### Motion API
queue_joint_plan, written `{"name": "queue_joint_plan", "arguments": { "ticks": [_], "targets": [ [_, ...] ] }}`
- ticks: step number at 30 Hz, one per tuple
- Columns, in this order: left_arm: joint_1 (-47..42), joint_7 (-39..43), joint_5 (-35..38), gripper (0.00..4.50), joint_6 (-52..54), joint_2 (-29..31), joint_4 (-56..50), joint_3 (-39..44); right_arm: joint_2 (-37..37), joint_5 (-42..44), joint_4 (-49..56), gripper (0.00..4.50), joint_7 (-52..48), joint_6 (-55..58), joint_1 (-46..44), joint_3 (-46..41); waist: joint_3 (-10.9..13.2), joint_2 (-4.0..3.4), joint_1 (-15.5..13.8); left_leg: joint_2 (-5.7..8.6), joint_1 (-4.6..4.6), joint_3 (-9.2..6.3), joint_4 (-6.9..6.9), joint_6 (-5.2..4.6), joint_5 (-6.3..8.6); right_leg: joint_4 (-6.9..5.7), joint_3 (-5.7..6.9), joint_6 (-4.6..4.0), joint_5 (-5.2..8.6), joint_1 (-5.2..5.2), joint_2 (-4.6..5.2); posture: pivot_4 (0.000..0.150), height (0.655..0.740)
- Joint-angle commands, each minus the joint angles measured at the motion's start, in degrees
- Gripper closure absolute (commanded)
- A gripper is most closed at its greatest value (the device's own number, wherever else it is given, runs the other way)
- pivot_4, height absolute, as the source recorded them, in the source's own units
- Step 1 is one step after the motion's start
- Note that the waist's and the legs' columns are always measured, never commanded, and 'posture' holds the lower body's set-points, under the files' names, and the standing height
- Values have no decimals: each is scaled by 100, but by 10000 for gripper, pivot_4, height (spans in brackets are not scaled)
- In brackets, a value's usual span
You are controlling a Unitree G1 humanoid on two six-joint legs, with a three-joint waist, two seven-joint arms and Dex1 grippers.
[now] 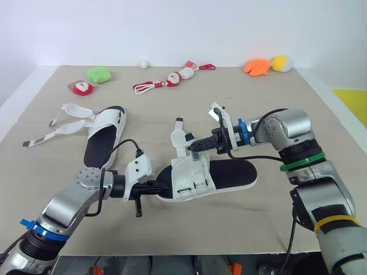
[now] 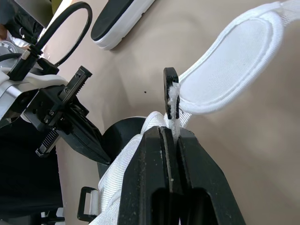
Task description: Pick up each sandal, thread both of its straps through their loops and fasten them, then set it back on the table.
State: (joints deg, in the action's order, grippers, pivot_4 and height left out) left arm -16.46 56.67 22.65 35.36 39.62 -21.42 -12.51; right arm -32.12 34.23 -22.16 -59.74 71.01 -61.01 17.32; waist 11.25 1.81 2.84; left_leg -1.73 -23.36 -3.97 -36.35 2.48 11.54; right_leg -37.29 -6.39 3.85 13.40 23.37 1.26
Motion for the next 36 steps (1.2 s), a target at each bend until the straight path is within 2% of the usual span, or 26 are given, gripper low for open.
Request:
{"name": "queue_joint_plan", "arguments": {
  "ticks": [1, 13, 16, 20, 22, 23, 31, 33, 36],
  "targets": [
    [11, -25, -14, 45000, 57, 15, -83, -39, -76, -225, 23, 44531, 177, -44, 83, -197, 0, 0, -1, 0, 0, 0, 0, 0, 0, 0, 0, 0, 0, 0, 0, 1500, 7400],
    [4, -28, -14, 45000, 64, 12, -77, -25, -137, -523, 25, 44531, 354, -202, 261, -102, -2, 0, -1, 1, 4, 0, -2, 0, 0, 0, 0, 0, 0, -5, 1, 1500, 7400],
    [-16, -21, -16, 45000, 56, 4, -59, -28, -161, -572, 34, 33286, 340, -242, 270, -78, -2, 0, -1, 1, 4, 0, -3, 1, -2, 0, 0, -4, 2, -4, 0, 1500, 7400],
    [-47, -9, -22, 45000, 48, -6, -27, -39, -164, -713, 28, 14479, 335, -383, 289, -107, -1, -1, -1, 1, 2, 0, -2, 1, -2, 0, 0, 1, 0, -3, 0, 1500, 7400],
    [-58, -12, -26, 45000, 41, -20, -13, -44, -172, -773, 29, 3665, 302, -441, 297, -134, -1, -1, -1, 1, 0, 0, -1, 2, -1, 1, 0, 2, 3, -2, 1, 1500, 7400],
    [-62, -11, -31, 45000, 35, -24, -5, -49, -174, -813, 27, 281, 295, -479, 299, -143, -1, -1, -1, 2, 0, 0, 1, 2, -1, 2, 0, 3, 5, -1, 1, 1500, 7400],
    [-107, -21, -54, 45000, 8, -57, 49, -65, -196, -1191, -125, 281, 205, -1046, 267, -54, -1, -1, 0, 2, 1, -1, 2, 3, 0, 3, 0, 7, 4, -3, 1, 1500, 7400],
    [-105, -28, -58, 45000, 5, -65, 48, -68, -32, -1149, -581, 281, 278, -1033, -54, -307, -1, -1, 5, 2, 1, -1, 1, 2, -1, 3, 0, 5, 4, -3, 1, 1500, 7400],
    [-88, -34, -64, 45000, -1, -69, 39, -76, 350, -856, -1832, 281, 528, -472, -901, -1002, 9, -17, 37, 2, 0, 1, -1, 6, -6, 3, -1, -11, -3, 2, 1, 1500, 7400]
  ]
}}
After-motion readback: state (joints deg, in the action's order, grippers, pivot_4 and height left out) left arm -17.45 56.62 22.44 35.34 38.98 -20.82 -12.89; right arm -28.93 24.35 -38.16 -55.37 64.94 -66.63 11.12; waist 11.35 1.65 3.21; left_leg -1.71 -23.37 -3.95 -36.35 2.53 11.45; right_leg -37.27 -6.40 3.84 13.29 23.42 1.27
